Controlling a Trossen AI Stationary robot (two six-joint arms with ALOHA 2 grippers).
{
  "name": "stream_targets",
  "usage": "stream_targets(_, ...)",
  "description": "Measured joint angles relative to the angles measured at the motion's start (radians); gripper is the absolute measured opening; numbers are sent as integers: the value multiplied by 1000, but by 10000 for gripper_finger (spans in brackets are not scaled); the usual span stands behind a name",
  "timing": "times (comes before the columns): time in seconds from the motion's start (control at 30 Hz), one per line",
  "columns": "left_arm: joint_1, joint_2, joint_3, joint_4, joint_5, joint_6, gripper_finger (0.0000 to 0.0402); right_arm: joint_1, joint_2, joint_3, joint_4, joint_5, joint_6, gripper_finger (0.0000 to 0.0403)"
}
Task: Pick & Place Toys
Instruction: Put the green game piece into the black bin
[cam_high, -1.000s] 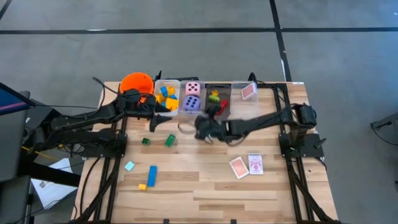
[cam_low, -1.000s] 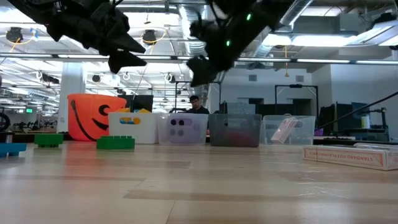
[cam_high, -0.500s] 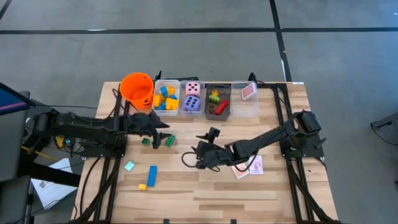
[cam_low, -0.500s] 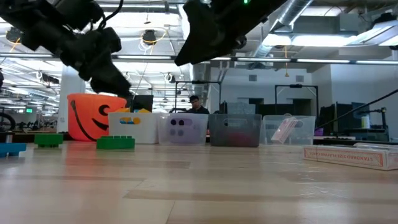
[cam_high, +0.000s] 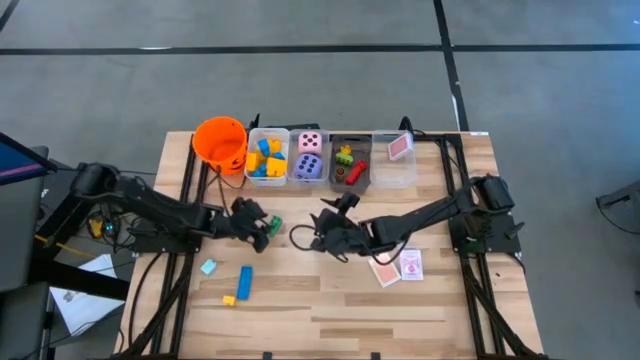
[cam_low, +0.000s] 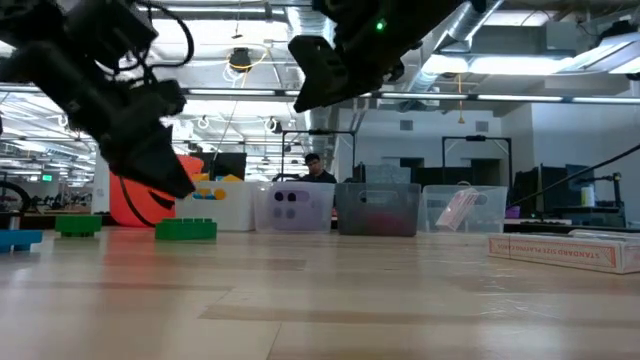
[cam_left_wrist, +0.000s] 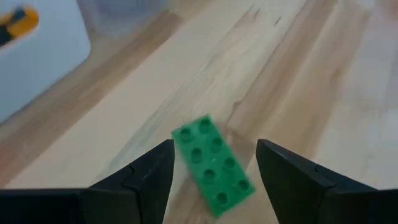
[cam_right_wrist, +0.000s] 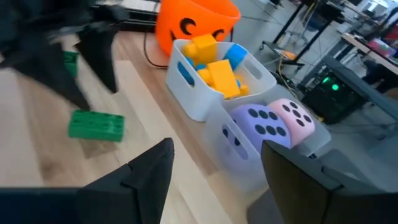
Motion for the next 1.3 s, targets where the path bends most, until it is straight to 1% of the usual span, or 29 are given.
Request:
stream_targets(0.17, -2, 115, 0, 52, -17, -5, 221, -23, 1, -28, 9, -23, 34, 238)
stream_targets(0.43, -2, 242, 1, 171, -11, -12, 221, -28, 1, -28, 38, -25, 36, 238)
stream_targets(0.53, -2, 292, 1, 183, 0, -52, 221, -28, 1, -28, 37, -25, 35, 238)
stream_targets(0.7, -3, 350, 5, 200, -20, -110, 221, -28, 1, -28, 35, -26, 35, 238)
stream_targets(0.8, -2, 349, 5, 197, -20, -103, 214, -28, 1, -28, 35, -51, 35, 238)
stream_targets(0.87, -2, 335, 3, 196, -14, -76, 198, -28, 1, -28, 35, -59, 38, 238)
stream_targets(1.0, -1, 299, -1, 187, 1, -29, 135, -28, 1, -28, 35, -60, 41, 238)
stream_targets(1.13, -2, 261, -1, 186, 36, 30, 133, -28, 1, -28, 35, -63, 40, 238)
stream_targets(1.23, -2, 219, -1, 208, 90, 102, 133, -28, 1, -28, 35, -63, 5, 238)
stream_targets(1.3, -1, 178, -1, 225, 145, 144, 133, -27, 1, -28, 38, -63, -43, 238)
